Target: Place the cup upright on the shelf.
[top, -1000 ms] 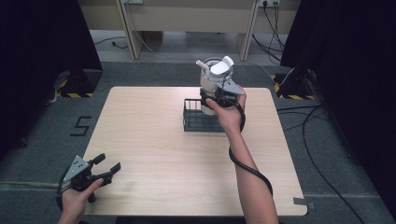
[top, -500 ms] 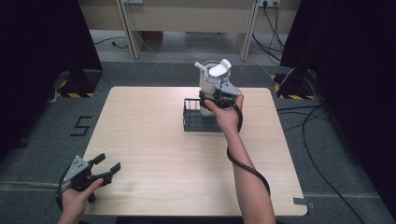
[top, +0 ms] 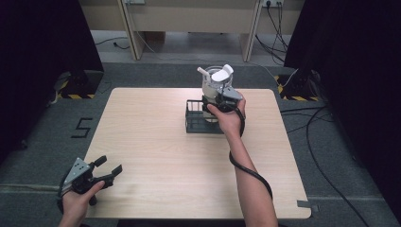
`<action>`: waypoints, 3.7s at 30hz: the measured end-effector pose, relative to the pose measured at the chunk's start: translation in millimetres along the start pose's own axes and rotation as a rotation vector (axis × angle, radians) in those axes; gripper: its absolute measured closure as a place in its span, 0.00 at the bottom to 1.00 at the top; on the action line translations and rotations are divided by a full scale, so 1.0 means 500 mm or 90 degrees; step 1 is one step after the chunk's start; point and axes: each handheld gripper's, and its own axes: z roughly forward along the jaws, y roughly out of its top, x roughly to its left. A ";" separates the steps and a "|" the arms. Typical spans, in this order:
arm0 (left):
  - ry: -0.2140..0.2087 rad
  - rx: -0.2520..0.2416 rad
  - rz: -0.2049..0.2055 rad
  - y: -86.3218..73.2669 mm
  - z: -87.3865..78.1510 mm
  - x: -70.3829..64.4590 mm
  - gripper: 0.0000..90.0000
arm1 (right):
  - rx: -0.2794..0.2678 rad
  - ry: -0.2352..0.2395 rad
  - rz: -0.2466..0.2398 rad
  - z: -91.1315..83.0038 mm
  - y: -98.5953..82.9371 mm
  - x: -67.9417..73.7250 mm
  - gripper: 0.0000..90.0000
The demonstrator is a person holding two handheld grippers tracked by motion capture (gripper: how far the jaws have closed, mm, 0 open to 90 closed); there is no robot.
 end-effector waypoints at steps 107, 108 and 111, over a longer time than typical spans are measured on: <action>-0.002 0.002 0.009 0.001 0.000 -0.006 0.18 | -0.022 -0.014 0.004 -0.141 -0.076 -0.007 0.09; -0.001 0.002 0.009 0.001 0.000 -0.006 0.18 | -0.022 -0.014 0.004 -0.141 -0.076 -0.007 0.09; -0.001 0.002 0.009 0.001 0.000 -0.006 0.18 | -0.021 -0.015 0.002 -0.147 -0.080 -0.009 0.09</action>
